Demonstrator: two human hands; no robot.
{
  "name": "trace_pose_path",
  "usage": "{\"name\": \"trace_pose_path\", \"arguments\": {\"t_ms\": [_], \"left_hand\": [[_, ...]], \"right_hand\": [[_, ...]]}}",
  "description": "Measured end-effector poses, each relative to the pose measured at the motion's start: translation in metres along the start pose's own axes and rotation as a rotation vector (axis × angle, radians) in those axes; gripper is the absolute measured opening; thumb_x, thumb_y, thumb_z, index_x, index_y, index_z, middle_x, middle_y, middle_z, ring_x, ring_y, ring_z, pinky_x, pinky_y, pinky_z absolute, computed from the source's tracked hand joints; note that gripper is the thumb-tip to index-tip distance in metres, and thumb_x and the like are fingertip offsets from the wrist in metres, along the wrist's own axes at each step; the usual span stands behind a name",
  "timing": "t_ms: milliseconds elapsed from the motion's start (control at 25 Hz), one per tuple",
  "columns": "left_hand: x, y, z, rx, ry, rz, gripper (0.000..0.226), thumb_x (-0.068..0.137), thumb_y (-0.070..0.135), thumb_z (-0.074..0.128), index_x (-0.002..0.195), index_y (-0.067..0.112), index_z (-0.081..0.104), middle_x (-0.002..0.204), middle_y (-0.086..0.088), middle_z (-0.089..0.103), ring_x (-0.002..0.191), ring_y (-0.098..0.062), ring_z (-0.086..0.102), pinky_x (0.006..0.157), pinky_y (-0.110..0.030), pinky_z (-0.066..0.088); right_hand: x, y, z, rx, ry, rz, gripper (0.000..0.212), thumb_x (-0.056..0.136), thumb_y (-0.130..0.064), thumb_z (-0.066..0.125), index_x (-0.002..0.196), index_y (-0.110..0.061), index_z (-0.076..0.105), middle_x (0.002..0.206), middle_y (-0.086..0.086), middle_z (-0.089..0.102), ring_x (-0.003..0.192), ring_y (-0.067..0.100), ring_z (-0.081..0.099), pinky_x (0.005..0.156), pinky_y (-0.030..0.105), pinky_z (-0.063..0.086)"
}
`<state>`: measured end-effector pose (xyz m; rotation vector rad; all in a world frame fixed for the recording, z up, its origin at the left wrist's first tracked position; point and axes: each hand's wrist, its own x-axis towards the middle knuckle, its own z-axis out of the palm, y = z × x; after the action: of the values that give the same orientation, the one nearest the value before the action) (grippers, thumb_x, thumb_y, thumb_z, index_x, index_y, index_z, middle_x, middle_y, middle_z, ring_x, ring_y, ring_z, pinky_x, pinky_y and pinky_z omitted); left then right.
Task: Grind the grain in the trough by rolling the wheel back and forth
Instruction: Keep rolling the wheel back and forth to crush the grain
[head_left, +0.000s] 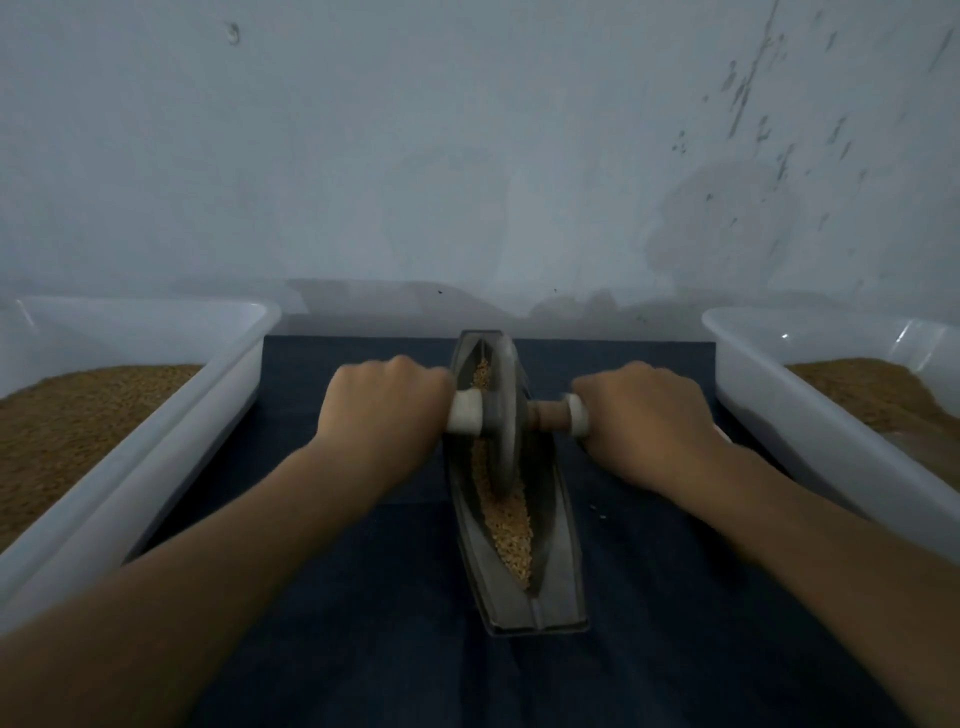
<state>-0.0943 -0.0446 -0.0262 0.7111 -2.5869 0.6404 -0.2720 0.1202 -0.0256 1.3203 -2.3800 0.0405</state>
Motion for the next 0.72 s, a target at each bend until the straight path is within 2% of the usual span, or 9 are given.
{"name": "trace_pose_path", "arguments": {"t_ms": [80,160,200,280,360,440,520,600,720], "left_hand": [[-0.031,0.004,-0.016,0.036,0.039,0.060,0.041,0.069,0.033,0.078,0.076,0.027,0.039,0.059,0.007,0.019,0.048,-0.015,0.021,0.044,-0.026,0.012],[-0.042,0.002,-0.030,0.044,0.089,0.075,0.056,0.053,0.030,0.087,0.070,0.025,0.034,0.055,0.007,0.017,0.046,-0.013,0.009,0.048,-0.022,0.001],[-0.040,0.002,-0.030,0.041,0.068,0.071,0.054,0.053,0.030,0.087,0.070,0.025,0.036,0.055,0.007,0.019,0.045,-0.013,0.012,0.048,-0.023,0.001],[-0.029,0.004,-0.013,0.042,0.001,0.049,0.042,0.070,0.033,0.079,0.076,0.026,0.037,0.059,0.008,0.022,0.047,-0.013,0.021,0.045,-0.026,0.006],[-0.003,0.002,0.010,0.030,0.033,-0.008,0.032,0.081,0.031,0.069,0.080,0.025,0.037,0.061,0.007,0.025,0.050,-0.015,0.028,0.045,-0.029,0.015],[0.027,-0.003,0.026,-0.013,0.046,-0.064,0.017,0.085,0.026,0.064,0.083,0.022,0.048,0.065,0.003,0.039,0.056,-0.022,0.045,0.049,-0.032,0.027],[0.046,-0.009,0.035,-0.064,0.024,-0.109,0.004,0.088,0.023,0.062,0.091,0.021,0.060,0.076,-0.002,0.056,0.068,-0.028,0.060,0.053,-0.034,0.033],[0.045,-0.010,0.036,-0.086,0.045,-0.109,0.005,0.088,0.023,0.062,0.089,0.020,0.058,0.074,-0.001,0.055,0.065,-0.027,0.059,0.053,-0.034,0.032],[0.009,-0.005,0.022,-0.062,0.071,-0.067,0.030,0.081,0.028,0.069,0.079,0.025,0.039,0.061,0.007,0.027,0.048,-0.014,0.026,0.047,-0.031,0.021]], "right_hand": [[-0.034,0.001,-0.010,-0.034,0.047,-0.051,0.034,0.075,-0.034,0.069,0.065,-0.033,0.036,0.060,-0.013,0.039,0.050,0.007,0.033,0.044,0.024,0.014],[-0.050,0.004,-0.018,-0.025,0.077,-0.078,0.033,0.067,-0.034,0.069,0.062,-0.034,0.037,0.055,-0.014,0.033,0.047,0.000,0.028,0.043,0.022,0.010],[-0.049,0.005,-0.019,-0.023,0.057,-0.075,0.032,0.068,-0.034,0.068,0.062,-0.034,0.037,0.055,-0.014,0.034,0.048,0.000,0.030,0.043,0.022,0.011],[-0.036,0.003,-0.013,-0.047,-0.003,-0.035,0.032,0.075,-0.034,0.066,0.064,-0.034,0.036,0.061,-0.012,0.040,0.052,0.007,0.038,0.044,0.024,0.016],[-0.004,-0.002,-0.002,-0.037,0.003,0.003,0.026,0.082,-0.033,0.065,0.070,-0.033,0.042,0.068,-0.010,0.046,0.060,0.017,0.044,0.049,0.026,0.025],[0.036,-0.005,0.003,-0.051,-0.011,0.022,0.015,0.087,-0.029,0.066,0.079,-0.030,0.052,0.078,-0.004,0.056,0.069,0.022,0.049,0.058,0.029,0.036],[0.065,-0.009,0.003,-0.086,-0.029,0.021,0.004,0.088,-0.025,0.066,0.090,-0.021,0.065,0.083,0.001,0.060,0.071,0.023,0.052,0.059,0.030,0.038],[0.065,-0.011,-0.001,-0.097,-0.031,0.017,0.005,0.088,-0.024,0.066,0.092,-0.022,0.067,0.079,0.000,0.055,0.069,0.022,0.051,0.058,0.030,0.037],[0.022,-0.010,-0.010,-0.063,-0.032,-0.018,0.012,0.085,-0.029,0.066,0.081,-0.031,0.054,0.076,-0.005,0.052,0.068,0.022,0.050,0.055,0.028,0.033]]}}
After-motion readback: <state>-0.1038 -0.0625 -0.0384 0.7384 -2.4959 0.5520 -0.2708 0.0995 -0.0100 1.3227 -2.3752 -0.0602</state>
